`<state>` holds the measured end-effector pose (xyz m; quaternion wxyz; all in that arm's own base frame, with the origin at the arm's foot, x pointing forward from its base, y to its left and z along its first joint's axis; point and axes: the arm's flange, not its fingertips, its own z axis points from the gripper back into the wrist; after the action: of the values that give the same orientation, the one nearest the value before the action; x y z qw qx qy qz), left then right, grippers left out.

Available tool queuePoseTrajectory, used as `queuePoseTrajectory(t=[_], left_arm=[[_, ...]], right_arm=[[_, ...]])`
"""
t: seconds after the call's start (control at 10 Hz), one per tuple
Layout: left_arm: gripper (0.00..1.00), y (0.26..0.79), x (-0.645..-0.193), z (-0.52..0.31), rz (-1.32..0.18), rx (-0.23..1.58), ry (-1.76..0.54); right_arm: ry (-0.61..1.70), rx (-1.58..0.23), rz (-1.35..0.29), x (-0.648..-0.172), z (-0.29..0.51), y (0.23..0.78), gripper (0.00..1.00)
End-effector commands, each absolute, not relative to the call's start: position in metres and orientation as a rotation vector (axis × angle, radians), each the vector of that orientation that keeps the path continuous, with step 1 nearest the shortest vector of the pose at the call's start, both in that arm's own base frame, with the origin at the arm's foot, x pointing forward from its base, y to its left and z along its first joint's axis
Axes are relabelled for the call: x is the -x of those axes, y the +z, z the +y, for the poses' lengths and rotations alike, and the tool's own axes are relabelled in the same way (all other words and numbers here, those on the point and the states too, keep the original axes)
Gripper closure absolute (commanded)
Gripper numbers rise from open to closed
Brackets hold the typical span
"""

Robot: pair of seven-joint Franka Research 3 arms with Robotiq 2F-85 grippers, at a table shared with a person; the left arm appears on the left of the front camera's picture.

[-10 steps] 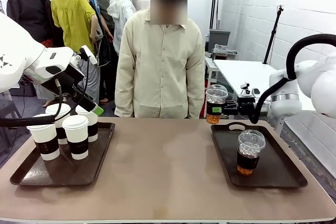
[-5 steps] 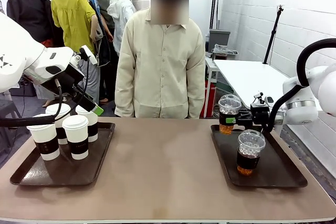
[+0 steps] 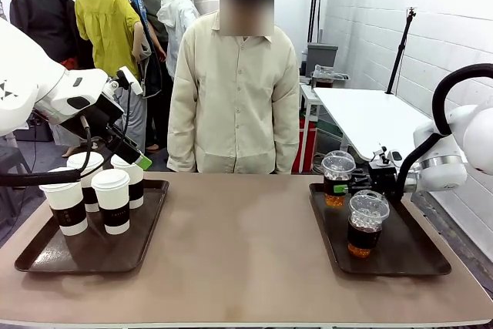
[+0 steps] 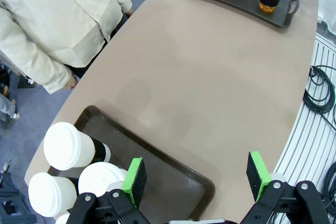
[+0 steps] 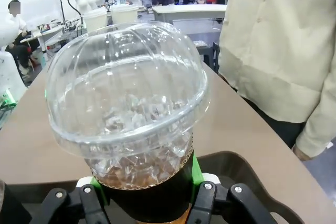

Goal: Distribute the coffee onto the tray.
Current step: Pick up another iced Americano from the middle of the table and place it on the right Handle tray.

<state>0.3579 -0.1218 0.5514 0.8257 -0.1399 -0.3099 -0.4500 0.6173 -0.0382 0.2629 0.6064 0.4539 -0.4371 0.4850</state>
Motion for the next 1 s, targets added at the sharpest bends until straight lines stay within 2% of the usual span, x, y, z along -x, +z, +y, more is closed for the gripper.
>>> queuePoseTrajectory(t=[0.0,0.7,0.8,0.9], left_arm=[[0.0,0.552,-0.36,-0.12,-0.651,0.293,-0.965],[0.0,0.552,-0.36,-0.12,-0.651,0.293,-0.965],[0.0,0.552,-0.36,-0.12,-0.651,0.293,-0.965],[0.0,0.552,-0.36,-0.12,-0.651,0.293,-0.965]], right_arm=[[1.149,-1.078,-1.028,-0.623,-0.039,0.262,0.35],[1.108,-1.06,-0.987,-0.627,-0.038,0.245,0.35],[1.099,-1.057,-0.973,-0.628,-0.039,0.245,0.15],[1.091,-1.053,-0.968,-0.628,-0.039,0.245,0.0]])
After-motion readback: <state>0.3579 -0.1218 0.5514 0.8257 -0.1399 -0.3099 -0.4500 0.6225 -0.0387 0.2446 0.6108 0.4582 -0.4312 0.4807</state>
